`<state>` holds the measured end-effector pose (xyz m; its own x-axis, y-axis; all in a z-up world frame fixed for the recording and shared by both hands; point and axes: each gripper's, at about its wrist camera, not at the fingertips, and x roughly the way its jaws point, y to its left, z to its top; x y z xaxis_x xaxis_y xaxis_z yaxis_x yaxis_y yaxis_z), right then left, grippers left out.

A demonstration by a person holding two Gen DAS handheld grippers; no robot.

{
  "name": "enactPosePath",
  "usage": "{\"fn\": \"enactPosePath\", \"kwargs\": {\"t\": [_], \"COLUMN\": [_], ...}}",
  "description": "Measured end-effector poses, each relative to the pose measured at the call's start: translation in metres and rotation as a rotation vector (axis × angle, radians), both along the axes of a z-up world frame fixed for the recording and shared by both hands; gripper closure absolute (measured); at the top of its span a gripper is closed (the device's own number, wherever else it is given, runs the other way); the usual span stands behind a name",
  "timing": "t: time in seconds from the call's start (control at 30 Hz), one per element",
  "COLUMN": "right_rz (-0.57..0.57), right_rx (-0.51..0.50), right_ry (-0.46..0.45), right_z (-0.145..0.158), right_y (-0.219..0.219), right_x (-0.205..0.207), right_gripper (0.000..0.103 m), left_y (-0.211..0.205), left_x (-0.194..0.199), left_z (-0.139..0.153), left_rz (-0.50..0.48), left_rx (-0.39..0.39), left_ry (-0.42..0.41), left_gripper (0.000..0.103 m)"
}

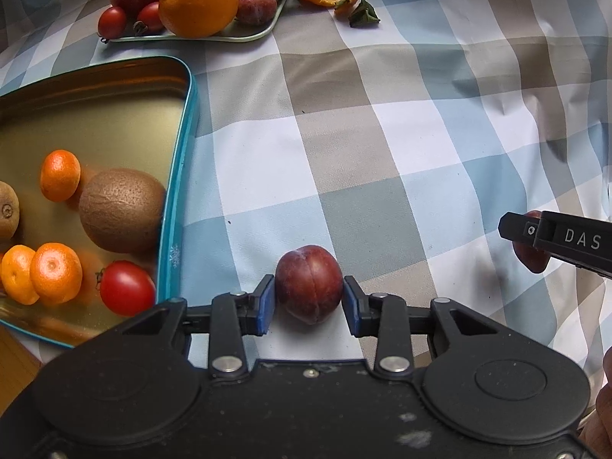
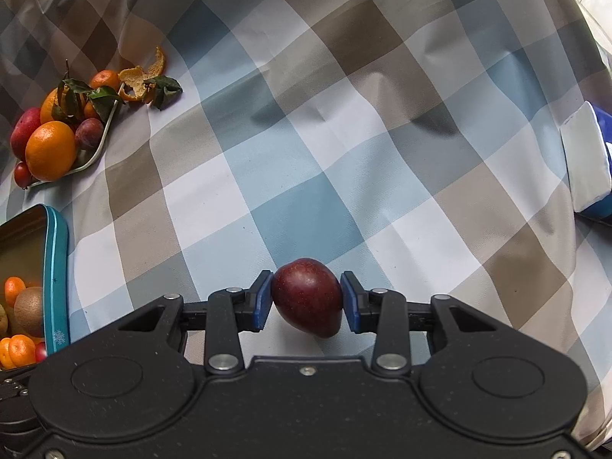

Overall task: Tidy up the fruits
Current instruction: 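Carry both dark red plums over the gold tray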

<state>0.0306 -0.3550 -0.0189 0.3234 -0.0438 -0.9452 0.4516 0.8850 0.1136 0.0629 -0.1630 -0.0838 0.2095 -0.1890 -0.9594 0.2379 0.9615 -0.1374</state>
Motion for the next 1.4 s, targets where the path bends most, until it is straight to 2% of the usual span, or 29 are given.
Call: {"fn": "enactPosePath", "kwargs": {"t": [0.27, 0.5, 0.63, 1.0, 1.27, 1.4], "right_rz": [0.044, 0.103, 0.133, 0.202, 0.246, 0.293], "right_rx": [-0.02, -0.035, -0.038, -0.023, -0.026, -0.053], "right_ry": [-0.026, -0.039, -0.062, -0.094, -0.104, -0.124], "right_z": [0.014, 0.025, 0.036, 0.048, 0.053, 0.061], "right_y": [0.023, 0.056, 0.076, 0.121, 0.153, 0.174], "right_x": [0.0, -0.001, -0.002, 0.005, 0.031, 0.05], "right_gripper": [0.056, 0.056, 0.056, 0.056, 0.056, 0.056], "left_y": [0.028, 0.062, 0.078, 0.112, 0.149, 0.167], "left_x": [0.001, 0.007, 0.011, 0.013, 0.028, 0.042], "left_z": [0.033, 0.042, 0.047, 0.057, 0.059, 0.061], "left_rz": [0.131, 0.255, 0.311, 0.358, 0.404, 0.436], "left_rx": [0.004, 0.07, 0.071, 0.069, 0.036, 0.049], "left_ry": [-0.1, -0.116, -0.132, -0.155, -0.165, -0.189], "left_gripper": [0.067, 0.067, 0.067, 0.067, 0.067, 0.067]}}
